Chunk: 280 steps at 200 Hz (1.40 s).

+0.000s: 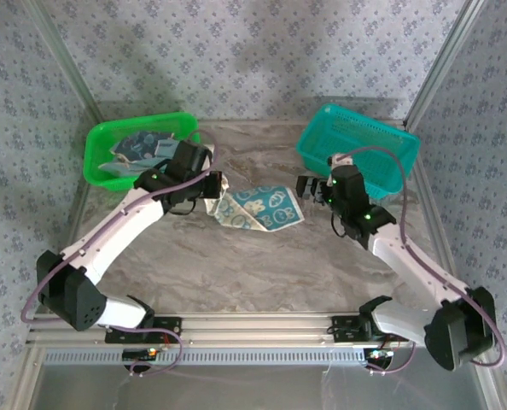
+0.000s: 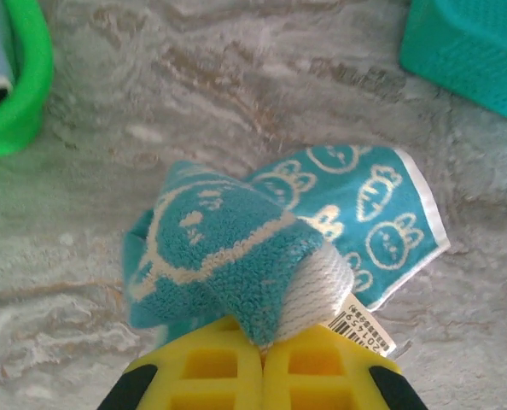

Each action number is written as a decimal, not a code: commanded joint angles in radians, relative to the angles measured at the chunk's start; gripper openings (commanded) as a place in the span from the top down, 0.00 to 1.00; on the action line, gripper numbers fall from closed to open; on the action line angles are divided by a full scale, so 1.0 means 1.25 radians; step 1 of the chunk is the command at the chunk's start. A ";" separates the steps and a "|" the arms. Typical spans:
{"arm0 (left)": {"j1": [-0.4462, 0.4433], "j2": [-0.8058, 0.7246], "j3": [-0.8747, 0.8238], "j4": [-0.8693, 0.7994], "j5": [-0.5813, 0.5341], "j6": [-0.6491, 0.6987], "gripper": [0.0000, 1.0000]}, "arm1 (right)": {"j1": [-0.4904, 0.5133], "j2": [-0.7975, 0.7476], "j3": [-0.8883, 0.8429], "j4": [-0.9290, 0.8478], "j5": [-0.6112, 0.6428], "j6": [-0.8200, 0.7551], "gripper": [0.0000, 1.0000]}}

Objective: Fold and stack the towels

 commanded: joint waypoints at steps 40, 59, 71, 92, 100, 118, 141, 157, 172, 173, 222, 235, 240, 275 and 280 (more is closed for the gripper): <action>-0.083 0.085 -0.103 0.098 -0.034 -0.098 1.00 | 0.078 0.185 0.091 -0.053 -0.187 0.025 0.00; -0.095 0.092 -0.131 0.078 -0.058 -0.095 0.98 | 0.089 0.217 0.098 -0.051 -0.216 0.033 0.00; -0.095 0.077 -0.163 0.065 -0.076 -0.096 0.97 | 0.099 0.234 0.103 -0.047 -0.229 0.034 0.00; -0.095 0.034 -0.225 0.032 -0.111 -0.100 0.96 | 0.114 0.267 0.117 -0.054 -0.240 0.030 0.03; -0.094 0.014 -0.250 0.016 -0.119 -0.104 0.96 | 0.118 0.280 0.124 -0.056 -0.248 0.031 0.04; -0.096 -0.029 -0.304 -0.014 -0.113 -0.121 0.92 | 0.123 0.306 0.137 -0.056 -0.261 0.030 0.05; -0.109 -0.090 -0.364 -0.045 -0.106 -0.150 0.77 | 0.136 0.339 0.163 -0.060 -0.291 0.027 0.10; -0.110 -0.148 -0.393 -0.050 -0.097 -0.178 0.43 | 0.145 0.365 0.184 -0.071 -0.313 0.026 0.17; -0.108 -0.208 -0.415 -0.072 -0.108 -0.222 0.29 | 0.157 0.386 0.198 -0.072 -0.340 0.023 0.30; -0.108 -0.212 -0.416 -0.074 -0.109 -0.226 0.29 | 0.157 0.387 0.198 -0.071 -0.343 0.023 0.31; -0.079 -0.301 -0.522 -0.070 -0.096 -0.389 0.41 | 0.201 0.443 0.223 -0.064 -0.368 0.025 0.58; -0.071 -0.303 -0.554 -0.060 -0.087 -0.437 0.47 | 0.210 0.469 0.234 -0.065 -0.369 0.023 0.65; -0.066 -0.303 -0.567 -0.045 -0.079 -0.451 0.51 | 0.209 0.481 0.242 -0.070 -0.370 0.026 0.68; -0.003 -0.282 -0.628 0.063 0.011 -0.512 0.59 | 0.207 0.539 0.268 -0.082 -0.392 0.030 0.71; -0.002 -0.280 -0.630 0.071 0.012 -0.519 0.59 | 0.207 0.546 0.268 -0.086 -0.391 0.029 0.71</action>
